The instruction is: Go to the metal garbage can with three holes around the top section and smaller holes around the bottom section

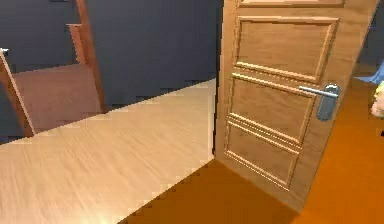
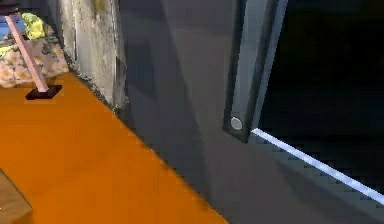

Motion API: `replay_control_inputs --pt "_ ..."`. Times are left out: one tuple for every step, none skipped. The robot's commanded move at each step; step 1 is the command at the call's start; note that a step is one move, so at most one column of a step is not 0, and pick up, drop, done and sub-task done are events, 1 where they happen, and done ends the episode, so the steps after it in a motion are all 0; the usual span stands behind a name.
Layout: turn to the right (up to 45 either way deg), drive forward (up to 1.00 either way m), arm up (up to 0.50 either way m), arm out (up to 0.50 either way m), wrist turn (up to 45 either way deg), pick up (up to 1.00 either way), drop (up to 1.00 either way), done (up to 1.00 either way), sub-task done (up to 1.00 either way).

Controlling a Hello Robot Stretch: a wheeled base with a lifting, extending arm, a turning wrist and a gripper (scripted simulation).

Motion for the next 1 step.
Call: replay_control_inputs --pt "-33.0 0.00 0.00 0.00 0.0 0.00 0.00 0.00 0.00"
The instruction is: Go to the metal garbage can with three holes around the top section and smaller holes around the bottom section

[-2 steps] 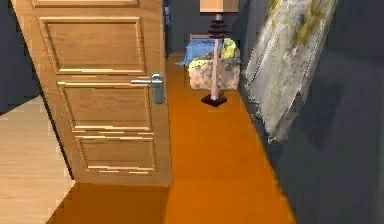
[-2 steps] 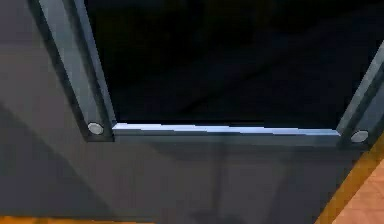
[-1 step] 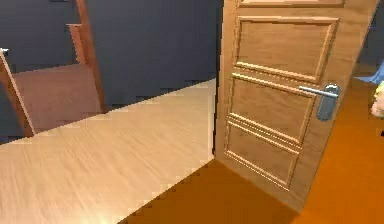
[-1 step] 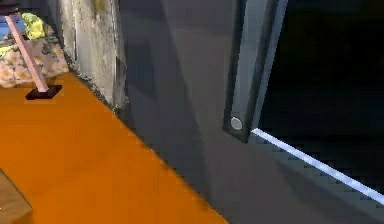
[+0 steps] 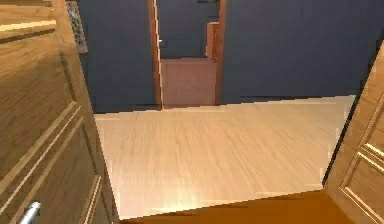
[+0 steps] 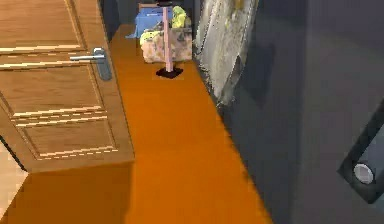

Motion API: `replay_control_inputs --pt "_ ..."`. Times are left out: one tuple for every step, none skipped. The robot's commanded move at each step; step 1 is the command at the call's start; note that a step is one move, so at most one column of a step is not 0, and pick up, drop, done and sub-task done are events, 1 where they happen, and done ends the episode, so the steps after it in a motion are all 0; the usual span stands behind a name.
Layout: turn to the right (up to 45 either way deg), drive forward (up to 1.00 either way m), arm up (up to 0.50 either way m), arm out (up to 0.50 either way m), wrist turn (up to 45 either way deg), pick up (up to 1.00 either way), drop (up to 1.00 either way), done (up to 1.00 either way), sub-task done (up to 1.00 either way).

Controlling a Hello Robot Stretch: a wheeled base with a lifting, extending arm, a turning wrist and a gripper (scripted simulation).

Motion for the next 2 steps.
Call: replay_control_inputs --pt "0.0 1.00 0.00 0.00 0.0 0.00 0.00 0.00 0.00" --pt "-3.0 0.00 0.00 0.00 0.0 0.00 0.00 0.00 0.00"
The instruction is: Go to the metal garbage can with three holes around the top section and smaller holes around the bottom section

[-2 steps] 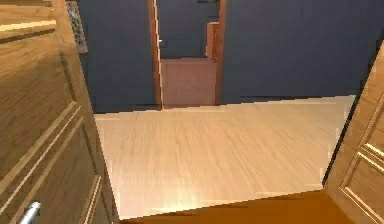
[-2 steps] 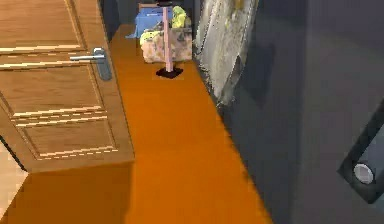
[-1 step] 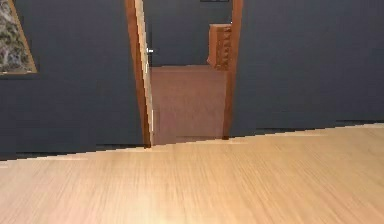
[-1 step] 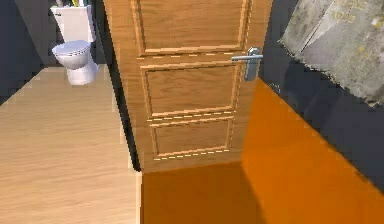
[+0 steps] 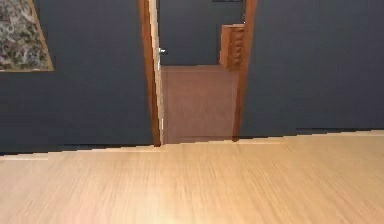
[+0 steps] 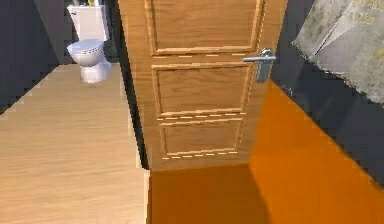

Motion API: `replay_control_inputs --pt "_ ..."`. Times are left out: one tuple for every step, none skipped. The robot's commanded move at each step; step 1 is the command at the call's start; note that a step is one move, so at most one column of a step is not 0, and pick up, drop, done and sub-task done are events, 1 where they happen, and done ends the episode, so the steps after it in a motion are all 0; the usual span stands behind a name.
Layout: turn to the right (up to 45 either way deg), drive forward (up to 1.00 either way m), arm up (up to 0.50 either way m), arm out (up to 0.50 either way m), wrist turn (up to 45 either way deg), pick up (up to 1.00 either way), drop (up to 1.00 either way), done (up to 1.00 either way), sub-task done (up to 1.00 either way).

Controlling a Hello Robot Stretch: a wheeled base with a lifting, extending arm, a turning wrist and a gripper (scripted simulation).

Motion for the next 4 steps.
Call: replay_control_inputs --pt "0.0 0.50 0.00 0.00 0.0 0.00 0.00 0.00 0.00" --pt "-45.0 0.00 0.00 0.00 0.0 0.00 0.00 0.00 0.00" --pt "-3.0 0.00 0.00 0.00 0.0 0.00 0.00 0.00 0.00" --pt "0.0 0.45 0.00 0.00 0.0 0.00 0.00 0.00 0.00"
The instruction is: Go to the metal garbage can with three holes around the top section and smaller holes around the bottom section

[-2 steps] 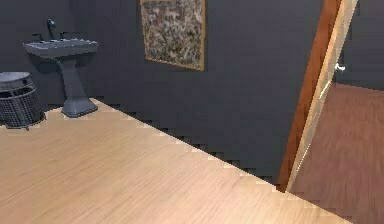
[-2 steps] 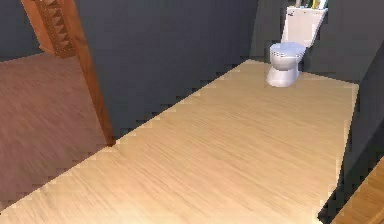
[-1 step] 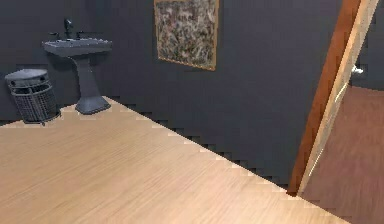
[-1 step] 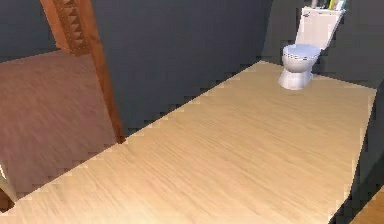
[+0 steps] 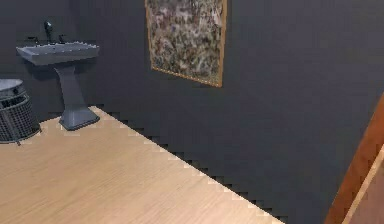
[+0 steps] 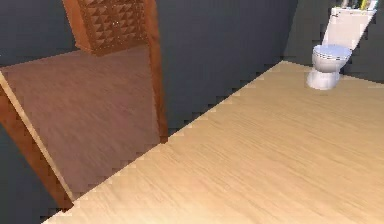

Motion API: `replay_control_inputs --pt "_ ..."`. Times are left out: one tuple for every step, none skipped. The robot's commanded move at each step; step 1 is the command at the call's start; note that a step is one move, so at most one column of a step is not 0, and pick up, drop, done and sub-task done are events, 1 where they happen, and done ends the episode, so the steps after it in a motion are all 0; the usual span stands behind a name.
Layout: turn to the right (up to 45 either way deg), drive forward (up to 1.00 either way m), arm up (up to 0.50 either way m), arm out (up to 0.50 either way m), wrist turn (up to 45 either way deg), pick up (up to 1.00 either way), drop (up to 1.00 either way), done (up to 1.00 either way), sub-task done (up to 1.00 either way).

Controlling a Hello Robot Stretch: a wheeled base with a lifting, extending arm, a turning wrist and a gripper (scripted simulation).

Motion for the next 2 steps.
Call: replay_control_inputs --pt "-45.0 0.00 0.00 0.00 0.0 0.00 0.00 0.00 0.00" --pt "0.0 1.00 0.00 0.00 0.0 0.00 0.00 0.00 0.00"
